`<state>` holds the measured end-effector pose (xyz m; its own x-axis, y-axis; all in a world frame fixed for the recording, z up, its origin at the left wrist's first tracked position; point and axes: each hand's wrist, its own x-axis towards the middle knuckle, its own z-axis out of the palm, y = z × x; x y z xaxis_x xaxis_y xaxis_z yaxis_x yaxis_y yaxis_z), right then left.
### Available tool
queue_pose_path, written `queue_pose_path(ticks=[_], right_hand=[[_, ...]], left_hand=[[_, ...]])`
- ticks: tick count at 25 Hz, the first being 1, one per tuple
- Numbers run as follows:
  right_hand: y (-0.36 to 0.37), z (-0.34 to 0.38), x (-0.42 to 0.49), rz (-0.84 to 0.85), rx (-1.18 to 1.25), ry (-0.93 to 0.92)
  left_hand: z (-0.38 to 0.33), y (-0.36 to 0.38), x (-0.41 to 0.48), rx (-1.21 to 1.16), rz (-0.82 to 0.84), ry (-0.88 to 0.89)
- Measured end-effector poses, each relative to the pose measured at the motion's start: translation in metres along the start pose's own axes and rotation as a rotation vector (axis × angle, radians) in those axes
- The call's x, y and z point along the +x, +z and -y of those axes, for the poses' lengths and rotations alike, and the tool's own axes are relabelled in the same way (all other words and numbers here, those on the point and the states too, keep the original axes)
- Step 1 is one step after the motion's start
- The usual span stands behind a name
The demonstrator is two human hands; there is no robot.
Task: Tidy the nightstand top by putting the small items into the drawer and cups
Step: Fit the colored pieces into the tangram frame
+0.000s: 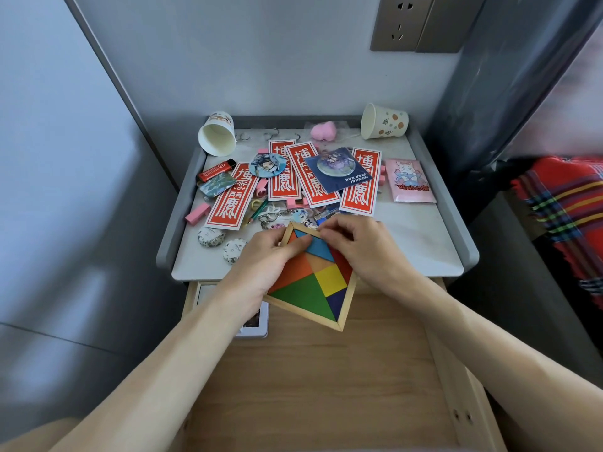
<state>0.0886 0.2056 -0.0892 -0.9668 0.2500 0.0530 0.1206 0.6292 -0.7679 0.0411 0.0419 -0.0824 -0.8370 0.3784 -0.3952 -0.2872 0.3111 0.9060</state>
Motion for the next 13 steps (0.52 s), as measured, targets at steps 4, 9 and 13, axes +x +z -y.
queue_pose_path(ticks=[4, 9, 13], right_hand=[[-0.020, -0.029, 0.016, -0.184, -0.233, 0.007], [-0.015, -0.055, 0.016, -0.129, -0.447, -0.070], [-0.020, -0.057, 0.019, -0.120, -0.425, -0.068]], left_hand=[[0.001, -0.003, 0.000, -0.128, -0.044, -0.049], [0.004, -0.005, 0.004, -0.153, -0.067, -0.061], [0.004, -0.005, 0.005, -0.164, -0.085, -0.079]])
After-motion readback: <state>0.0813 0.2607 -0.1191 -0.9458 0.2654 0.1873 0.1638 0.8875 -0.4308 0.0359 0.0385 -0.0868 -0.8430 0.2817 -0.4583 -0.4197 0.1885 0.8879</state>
